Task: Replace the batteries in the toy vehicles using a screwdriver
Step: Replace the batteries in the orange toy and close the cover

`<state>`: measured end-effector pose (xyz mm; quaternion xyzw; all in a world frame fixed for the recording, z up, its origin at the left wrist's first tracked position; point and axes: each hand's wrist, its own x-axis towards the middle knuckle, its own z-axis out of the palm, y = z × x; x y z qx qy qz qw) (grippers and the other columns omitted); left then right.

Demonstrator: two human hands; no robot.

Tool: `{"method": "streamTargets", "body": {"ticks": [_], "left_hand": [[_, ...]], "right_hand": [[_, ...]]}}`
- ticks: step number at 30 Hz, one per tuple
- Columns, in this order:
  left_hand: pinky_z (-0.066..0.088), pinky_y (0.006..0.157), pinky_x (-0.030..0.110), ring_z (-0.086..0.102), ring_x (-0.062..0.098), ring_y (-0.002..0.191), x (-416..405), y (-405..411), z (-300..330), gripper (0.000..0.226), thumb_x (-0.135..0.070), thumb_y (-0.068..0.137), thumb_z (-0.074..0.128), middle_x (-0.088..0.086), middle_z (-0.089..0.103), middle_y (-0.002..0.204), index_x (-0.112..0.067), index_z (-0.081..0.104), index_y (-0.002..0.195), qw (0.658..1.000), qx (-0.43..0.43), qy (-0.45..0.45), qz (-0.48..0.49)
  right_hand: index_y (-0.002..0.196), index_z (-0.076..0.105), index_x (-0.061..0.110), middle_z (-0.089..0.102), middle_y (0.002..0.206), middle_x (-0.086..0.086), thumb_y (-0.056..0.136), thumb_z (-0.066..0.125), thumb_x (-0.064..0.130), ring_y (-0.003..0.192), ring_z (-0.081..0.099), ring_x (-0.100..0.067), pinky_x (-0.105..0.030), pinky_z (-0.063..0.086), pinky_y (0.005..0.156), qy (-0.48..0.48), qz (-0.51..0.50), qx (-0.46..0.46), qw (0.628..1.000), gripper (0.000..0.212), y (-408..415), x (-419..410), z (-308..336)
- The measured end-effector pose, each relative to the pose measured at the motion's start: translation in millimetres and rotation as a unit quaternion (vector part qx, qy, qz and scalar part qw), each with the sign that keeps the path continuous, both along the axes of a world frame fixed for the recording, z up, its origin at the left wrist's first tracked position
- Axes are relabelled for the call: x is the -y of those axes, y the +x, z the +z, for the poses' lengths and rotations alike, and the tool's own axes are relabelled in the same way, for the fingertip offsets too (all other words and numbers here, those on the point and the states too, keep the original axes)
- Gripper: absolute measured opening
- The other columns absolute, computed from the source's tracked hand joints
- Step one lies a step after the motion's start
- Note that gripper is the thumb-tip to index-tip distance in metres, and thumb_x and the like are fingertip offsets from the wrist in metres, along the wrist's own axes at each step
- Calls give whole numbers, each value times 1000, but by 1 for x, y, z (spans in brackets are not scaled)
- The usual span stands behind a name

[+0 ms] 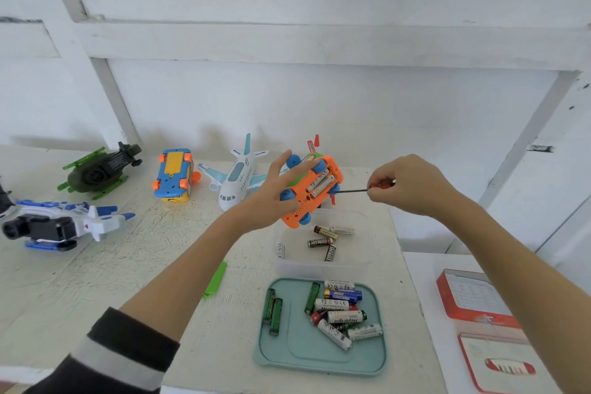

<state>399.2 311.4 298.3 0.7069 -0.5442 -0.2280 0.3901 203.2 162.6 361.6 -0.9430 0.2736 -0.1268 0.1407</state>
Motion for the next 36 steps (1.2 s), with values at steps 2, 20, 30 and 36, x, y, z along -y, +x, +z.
{"method": "streamTargets", "body": {"ticks": [2, 20, 30, 36], "left_hand": [[46, 94, 29, 27, 8, 128, 2, 0, 2, 82, 4, 92, 49, -13, -5, 158, -64, 26, 131, 1000, -9, -7, -1], [38, 92, 22, 24, 7, 131, 1, 7, -4, 80, 6, 91, 49, -10, 4, 155, -63, 29, 126, 994, -89, -55, 38], [45, 105, 53, 29, 31, 143, 7, 15, -13, 78, -15, 77, 53, -12, 16, 155, -73, 35, 127, 978, -177, -100, 41], [45, 105, 53, 28, 32, 144, 7, 17, -13, 78, -15, 77, 53, -4, 17, 158, -72, 36, 128, 975, -195, -104, 34]], "right_hand": [[73, 71, 20, 59, 61, 9, 76, 62, 21, 67, 52, -13, -27, 44, 65, 0, -9, 23, 1000, 9, 2, -1, 0], [77, 70, 20, 63, 65, 5, 79, 59, 20, 65, 53, -16, -27, 44, 63, -23, -60, 98, 993, 12, 15, -1, -8], [78, 70, 18, 67, 68, 2, 80, 60, 20, 71, 59, -19, -32, 49, 67, -35, -64, 157, 985, 11, 22, -5, -13], [79, 71, 18, 66, 67, 4, 80, 60, 20, 69, 59, -18, -33, 50, 66, -35, -54, 164, 984, 11, 25, -5, -13]]}}
